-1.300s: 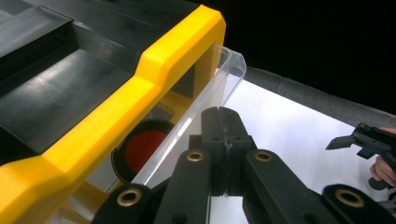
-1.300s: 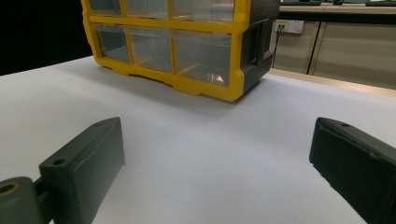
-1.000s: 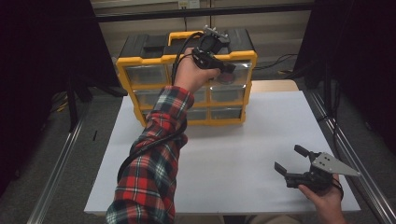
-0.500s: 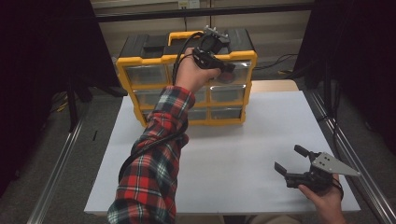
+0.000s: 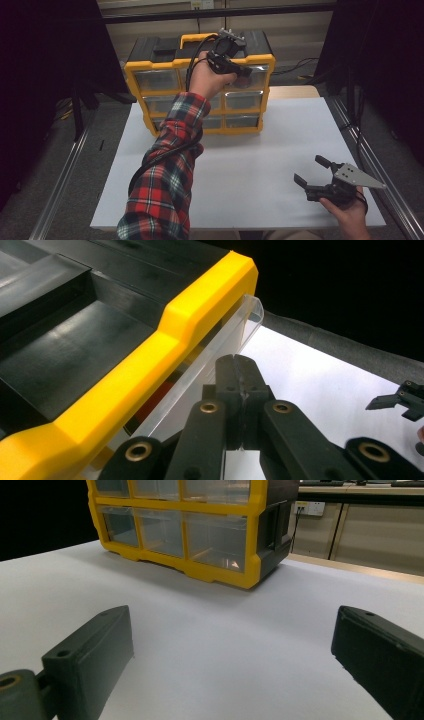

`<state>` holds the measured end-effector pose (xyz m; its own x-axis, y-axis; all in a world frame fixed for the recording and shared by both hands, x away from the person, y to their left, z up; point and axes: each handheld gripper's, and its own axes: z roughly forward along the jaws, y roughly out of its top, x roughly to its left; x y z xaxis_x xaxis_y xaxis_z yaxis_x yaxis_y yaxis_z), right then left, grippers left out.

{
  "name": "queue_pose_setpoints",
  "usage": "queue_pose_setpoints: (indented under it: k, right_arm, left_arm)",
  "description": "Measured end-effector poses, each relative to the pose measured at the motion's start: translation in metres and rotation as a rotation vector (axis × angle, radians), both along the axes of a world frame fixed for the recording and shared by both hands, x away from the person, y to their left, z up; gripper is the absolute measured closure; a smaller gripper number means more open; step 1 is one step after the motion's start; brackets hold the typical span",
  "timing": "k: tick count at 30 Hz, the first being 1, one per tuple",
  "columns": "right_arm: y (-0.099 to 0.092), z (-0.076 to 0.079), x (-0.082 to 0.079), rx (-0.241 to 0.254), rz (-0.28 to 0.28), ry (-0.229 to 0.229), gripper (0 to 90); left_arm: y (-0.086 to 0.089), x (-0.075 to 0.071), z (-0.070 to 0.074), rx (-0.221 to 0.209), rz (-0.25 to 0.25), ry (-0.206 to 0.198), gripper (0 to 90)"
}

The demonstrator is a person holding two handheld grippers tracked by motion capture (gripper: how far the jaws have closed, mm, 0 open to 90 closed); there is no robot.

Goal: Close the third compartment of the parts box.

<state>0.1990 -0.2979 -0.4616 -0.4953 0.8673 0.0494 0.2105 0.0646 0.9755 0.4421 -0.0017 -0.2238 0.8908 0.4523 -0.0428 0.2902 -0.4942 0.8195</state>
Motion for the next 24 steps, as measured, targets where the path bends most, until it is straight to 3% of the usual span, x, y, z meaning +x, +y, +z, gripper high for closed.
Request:
queue_pose_setpoints:
  k: [24]
  right_arm:
    - [-0.0004, 0.0002, 0.0, 0.002, 0.003, -0.002, 2.8]
  left_arm:
    - [0.0001, 0.0042, -0.0036, -0.012, 0.028, -0.02, 90.0]
